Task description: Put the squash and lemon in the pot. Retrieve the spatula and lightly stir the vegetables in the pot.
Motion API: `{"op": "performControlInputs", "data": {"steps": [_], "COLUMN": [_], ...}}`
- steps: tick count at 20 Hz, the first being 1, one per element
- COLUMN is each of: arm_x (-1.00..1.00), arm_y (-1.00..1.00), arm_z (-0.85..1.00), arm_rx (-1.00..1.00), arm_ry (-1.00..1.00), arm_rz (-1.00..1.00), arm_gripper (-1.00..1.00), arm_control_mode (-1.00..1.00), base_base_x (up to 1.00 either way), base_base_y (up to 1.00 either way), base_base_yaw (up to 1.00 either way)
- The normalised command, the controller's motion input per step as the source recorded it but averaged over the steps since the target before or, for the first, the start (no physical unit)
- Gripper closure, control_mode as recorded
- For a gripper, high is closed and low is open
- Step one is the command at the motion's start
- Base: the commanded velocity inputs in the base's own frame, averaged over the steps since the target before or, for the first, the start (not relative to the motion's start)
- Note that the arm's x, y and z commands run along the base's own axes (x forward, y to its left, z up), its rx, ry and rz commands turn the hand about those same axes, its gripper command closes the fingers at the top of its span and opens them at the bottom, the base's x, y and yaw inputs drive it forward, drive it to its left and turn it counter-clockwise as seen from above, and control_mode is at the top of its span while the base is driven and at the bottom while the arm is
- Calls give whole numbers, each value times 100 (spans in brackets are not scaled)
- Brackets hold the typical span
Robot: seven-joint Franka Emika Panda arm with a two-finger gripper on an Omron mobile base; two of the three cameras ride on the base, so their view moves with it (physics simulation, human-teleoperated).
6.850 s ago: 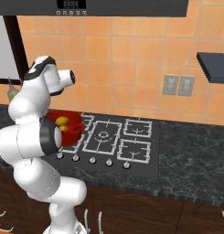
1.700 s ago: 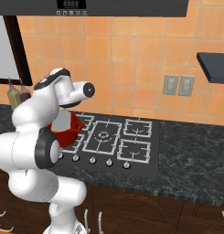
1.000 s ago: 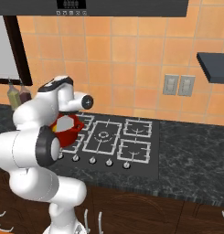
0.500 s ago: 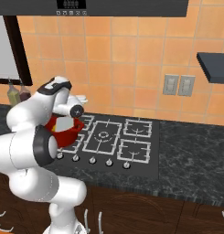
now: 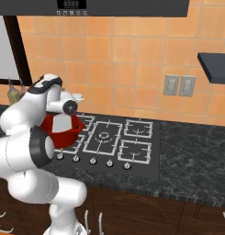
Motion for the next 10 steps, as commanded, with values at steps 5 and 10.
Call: {"op": "performControlInputs", "data": {"steps": [5,10], "arm_x": [6,33], "arm_y": [0,0], "arm_z": [29,0], "arm_rx": [0,1], "arm_ry": [2,-3], "arm_rz": [0,0], "arm_gripper": [100,100], "arm_control_mode": [-100,-100], "base_base_x": [0,0], "base_base_y": [0,0], "base_base_yaw": [0,0]}}
